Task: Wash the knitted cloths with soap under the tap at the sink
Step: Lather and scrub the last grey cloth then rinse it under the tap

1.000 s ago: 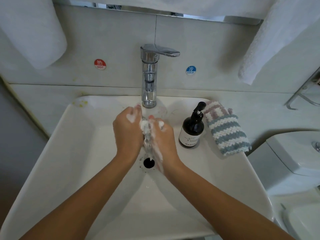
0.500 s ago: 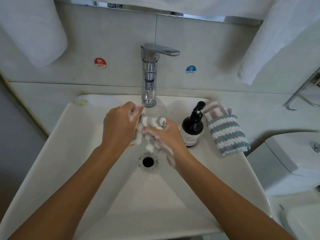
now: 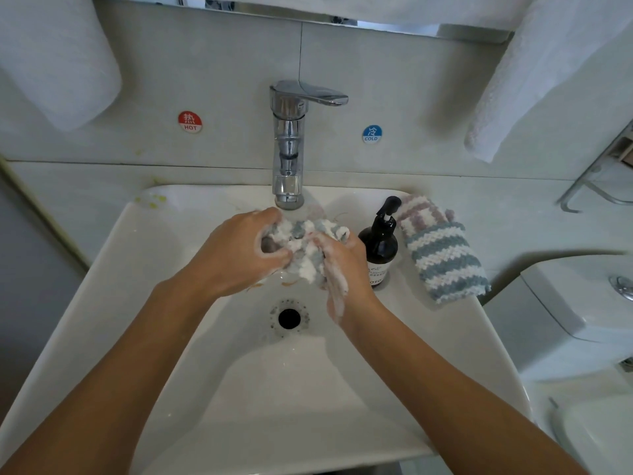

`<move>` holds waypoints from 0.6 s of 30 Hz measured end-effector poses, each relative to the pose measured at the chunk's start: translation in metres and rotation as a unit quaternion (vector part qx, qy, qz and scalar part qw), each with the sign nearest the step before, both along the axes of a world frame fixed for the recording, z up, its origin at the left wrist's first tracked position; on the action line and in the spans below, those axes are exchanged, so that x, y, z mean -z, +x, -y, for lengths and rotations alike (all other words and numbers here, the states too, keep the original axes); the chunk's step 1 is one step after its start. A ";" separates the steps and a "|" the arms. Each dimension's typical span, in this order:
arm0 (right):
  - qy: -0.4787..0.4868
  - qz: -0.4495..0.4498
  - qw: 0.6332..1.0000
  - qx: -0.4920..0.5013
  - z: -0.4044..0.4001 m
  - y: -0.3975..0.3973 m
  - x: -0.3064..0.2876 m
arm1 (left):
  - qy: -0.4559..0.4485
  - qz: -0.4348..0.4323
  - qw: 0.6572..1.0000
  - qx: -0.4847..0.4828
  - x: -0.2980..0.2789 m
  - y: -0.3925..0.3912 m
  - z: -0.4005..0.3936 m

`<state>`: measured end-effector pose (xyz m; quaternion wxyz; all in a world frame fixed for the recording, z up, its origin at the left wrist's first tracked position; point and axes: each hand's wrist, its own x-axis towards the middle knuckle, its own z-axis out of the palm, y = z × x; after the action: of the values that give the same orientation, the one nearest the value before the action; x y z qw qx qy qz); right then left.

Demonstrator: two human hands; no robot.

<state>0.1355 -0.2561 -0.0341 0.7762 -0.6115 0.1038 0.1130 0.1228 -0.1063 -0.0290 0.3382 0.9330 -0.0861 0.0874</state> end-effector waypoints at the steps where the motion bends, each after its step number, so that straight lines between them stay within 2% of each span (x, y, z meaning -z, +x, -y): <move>1: 0.002 -0.002 1.000 0.003 0.000 0.001 0.001 | 0.008 0.000 1.000 0.001 0.000 0.000 0.000; 6: 0.001 -0.010 1.000 -0.019 0.004 0.004 0.002 | 0.052 0.012 0.998 -0.014 0.001 0.001 0.004; 10: -0.068 0.090 0.994 -0.002 0.002 0.002 0.009 | 0.053 0.008 0.998 -0.031 0.000 0.002 0.005; 13: -0.138 0.172 0.975 -0.021 -0.003 -0.004 0.010 | 0.072 0.042 0.994 -0.064 -0.001 0.002 0.005; 18: -0.195 0.187 0.959 -0.087 -0.008 -0.008 0.012 | 0.063 0.083 0.989 -0.109 -0.001 0.004 0.000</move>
<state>0.1280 -0.2477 -0.0464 0.6348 -0.7677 -0.0766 0.0418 0.1269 -0.1068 -0.0280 0.2587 0.9459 -0.0170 0.1949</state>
